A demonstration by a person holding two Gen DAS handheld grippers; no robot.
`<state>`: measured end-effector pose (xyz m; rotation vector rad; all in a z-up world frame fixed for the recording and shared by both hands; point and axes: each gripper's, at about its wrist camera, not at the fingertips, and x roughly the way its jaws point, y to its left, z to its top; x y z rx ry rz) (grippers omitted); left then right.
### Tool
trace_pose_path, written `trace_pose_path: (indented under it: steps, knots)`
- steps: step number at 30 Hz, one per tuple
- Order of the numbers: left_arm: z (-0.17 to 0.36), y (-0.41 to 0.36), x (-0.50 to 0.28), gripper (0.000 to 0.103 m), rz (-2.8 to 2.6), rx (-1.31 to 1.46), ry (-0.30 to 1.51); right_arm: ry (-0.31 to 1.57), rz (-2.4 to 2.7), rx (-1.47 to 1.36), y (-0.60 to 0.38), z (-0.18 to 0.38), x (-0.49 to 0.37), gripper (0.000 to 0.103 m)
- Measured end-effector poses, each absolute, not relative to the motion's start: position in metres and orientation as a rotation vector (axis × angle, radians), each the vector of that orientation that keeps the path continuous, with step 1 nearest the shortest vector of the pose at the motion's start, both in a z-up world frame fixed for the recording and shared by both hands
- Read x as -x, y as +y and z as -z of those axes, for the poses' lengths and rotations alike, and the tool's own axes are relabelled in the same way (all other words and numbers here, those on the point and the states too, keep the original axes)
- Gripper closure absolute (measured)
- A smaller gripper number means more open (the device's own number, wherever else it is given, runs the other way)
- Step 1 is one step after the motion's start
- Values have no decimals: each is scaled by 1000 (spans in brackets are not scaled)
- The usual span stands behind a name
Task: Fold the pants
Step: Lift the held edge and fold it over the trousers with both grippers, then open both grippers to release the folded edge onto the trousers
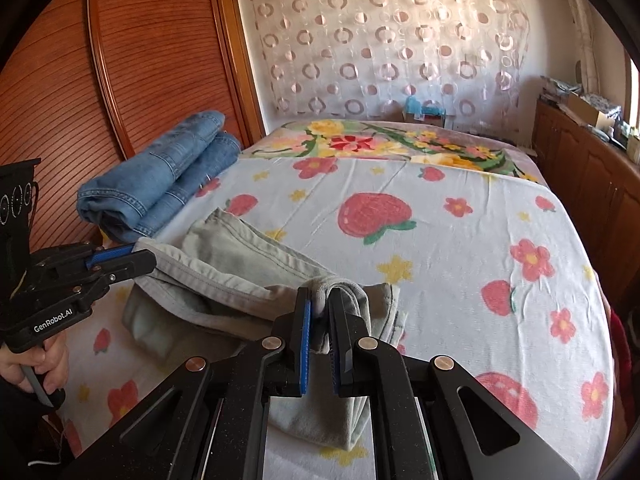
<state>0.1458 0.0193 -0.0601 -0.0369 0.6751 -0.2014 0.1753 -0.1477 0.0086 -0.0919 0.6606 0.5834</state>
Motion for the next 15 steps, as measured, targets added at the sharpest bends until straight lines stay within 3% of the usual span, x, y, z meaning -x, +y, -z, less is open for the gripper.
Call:
trace_pose_path:
  steps: [8, 11, 13, 15]
  knots:
    - [60, 16, -150, 89, 190, 15, 654, 664, -568, 106, -141, -8, -186, 95]
    - [63, 18, -151, 73, 191, 22, 669, 670, -566, 107, -142, -2, -187, 95]
    - [65, 19, -150, 51, 204, 22, 682, 674, -566, 106, -142, -2, -189, 95]
    - [67, 19, -146, 42, 221, 26, 688, 674, -567, 106, -142, -1, -189, 95]
